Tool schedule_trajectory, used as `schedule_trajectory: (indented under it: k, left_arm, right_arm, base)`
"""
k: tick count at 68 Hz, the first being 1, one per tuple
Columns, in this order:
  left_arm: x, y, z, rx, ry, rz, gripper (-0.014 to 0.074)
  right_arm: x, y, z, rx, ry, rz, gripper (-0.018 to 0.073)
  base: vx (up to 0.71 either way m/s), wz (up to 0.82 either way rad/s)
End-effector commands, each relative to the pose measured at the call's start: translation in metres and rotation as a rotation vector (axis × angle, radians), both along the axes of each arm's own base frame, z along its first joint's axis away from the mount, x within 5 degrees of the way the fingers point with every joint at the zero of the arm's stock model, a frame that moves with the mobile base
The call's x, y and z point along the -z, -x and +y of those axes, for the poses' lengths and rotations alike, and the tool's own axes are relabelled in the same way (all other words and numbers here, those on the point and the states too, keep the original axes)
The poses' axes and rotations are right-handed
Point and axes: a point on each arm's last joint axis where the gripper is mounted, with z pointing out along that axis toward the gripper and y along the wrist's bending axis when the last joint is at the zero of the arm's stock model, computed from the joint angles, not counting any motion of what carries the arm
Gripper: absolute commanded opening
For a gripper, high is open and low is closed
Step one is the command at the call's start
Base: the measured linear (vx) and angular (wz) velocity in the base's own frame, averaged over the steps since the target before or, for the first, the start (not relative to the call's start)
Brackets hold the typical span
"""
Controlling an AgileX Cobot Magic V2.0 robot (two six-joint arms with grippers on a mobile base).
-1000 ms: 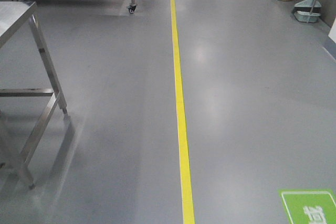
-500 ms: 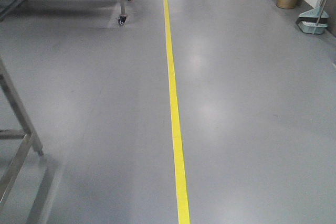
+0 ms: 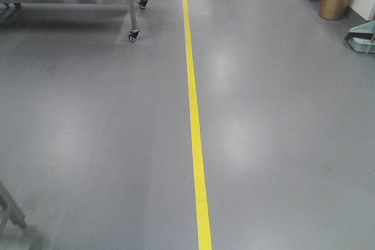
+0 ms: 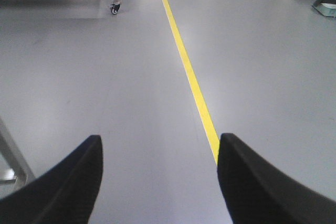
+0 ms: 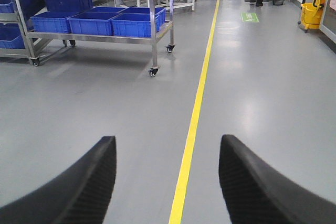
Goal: Move and align brake pads A on conveyor
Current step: 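Drive forward along the yellow floor line, then turn the base toward the steel table with two brake pads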
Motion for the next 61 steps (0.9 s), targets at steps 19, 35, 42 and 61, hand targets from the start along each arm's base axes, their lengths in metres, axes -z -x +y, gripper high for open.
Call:
schedule_trajectory:
  k: [19,35,42,61]
  left_arm:
    - [-0.0141,-0.0024,-0.0003,0.0,0.015,-0.088,0.046]
    - [-0.0141,-0.0024,-0.0003,0.0,0.015,-0.088,0.046]
    - [-0.0142,-0.0024,-0.0003,0.0,0.015,-0.089,0.046]
    - [-0.0142,-0.0024,-0.0003,0.0,0.015,-0.089,0.046]
  right_arm:
    - [-0.0157,-0.0005,0.0002,-0.002,-0.015,-0.095,0.0411]
    - [-0.0157,-0.0005,0.0002,-0.002,-0.015,-0.095,0.0411]
    - [-0.0157,-0.0005,0.0002,-0.002,-0.015,-0.095,0.0411]
    - [-0.0157,-0.0005,0.0002,-0.002,-0.015,-0.095,0.0411]
  base:
    - [0.61,-0.01]
    - [0.55,-0.04]
    - [0.52,0.06]
    - [0.46,0.42]
